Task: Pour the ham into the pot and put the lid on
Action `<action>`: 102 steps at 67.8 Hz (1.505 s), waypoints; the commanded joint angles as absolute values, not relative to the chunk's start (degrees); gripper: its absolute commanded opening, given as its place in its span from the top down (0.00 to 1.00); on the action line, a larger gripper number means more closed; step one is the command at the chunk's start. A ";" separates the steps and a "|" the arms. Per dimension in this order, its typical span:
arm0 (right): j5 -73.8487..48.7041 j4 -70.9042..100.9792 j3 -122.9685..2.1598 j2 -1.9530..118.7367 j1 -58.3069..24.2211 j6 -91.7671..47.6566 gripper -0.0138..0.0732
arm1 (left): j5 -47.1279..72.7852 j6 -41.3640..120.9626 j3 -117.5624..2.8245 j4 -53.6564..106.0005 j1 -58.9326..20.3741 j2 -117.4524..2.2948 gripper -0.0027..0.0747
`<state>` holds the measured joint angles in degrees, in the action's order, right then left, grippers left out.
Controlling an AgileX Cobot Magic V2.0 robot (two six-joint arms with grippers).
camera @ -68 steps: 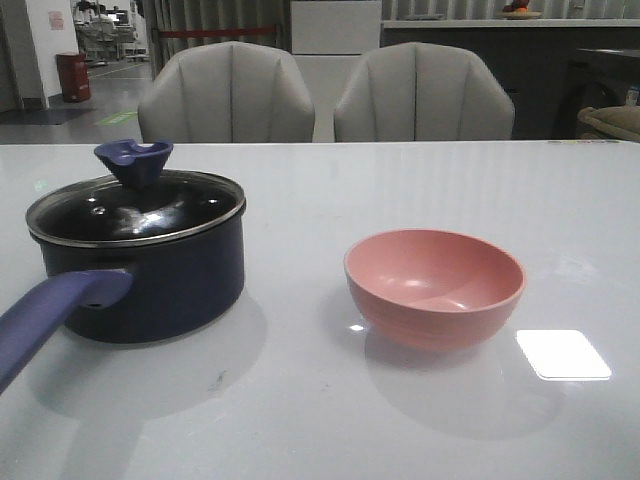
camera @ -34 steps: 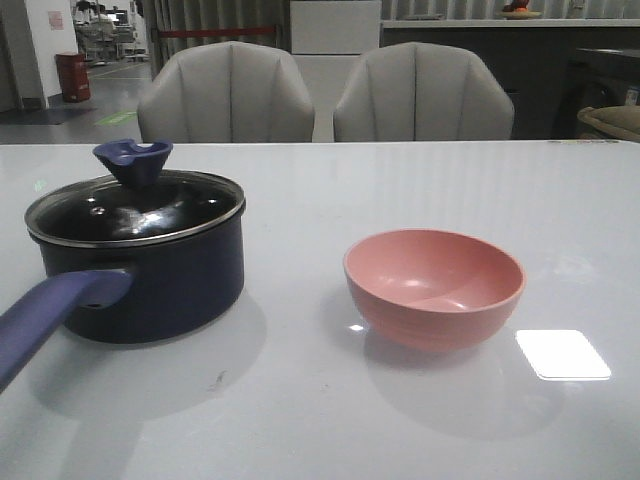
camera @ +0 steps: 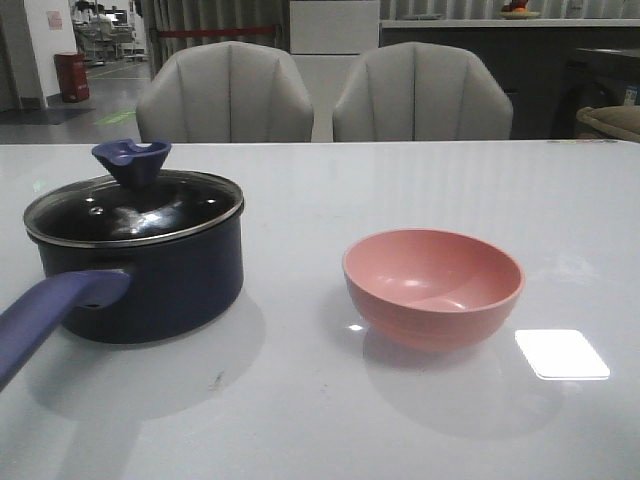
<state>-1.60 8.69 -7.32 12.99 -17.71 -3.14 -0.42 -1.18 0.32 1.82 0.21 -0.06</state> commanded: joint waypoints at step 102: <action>-4.12 1.98 -6.32 2.37 -7.14 -3.80 0.67 | -4.76 -2.49 1.45 1.63 -3.04 -0.58 0.81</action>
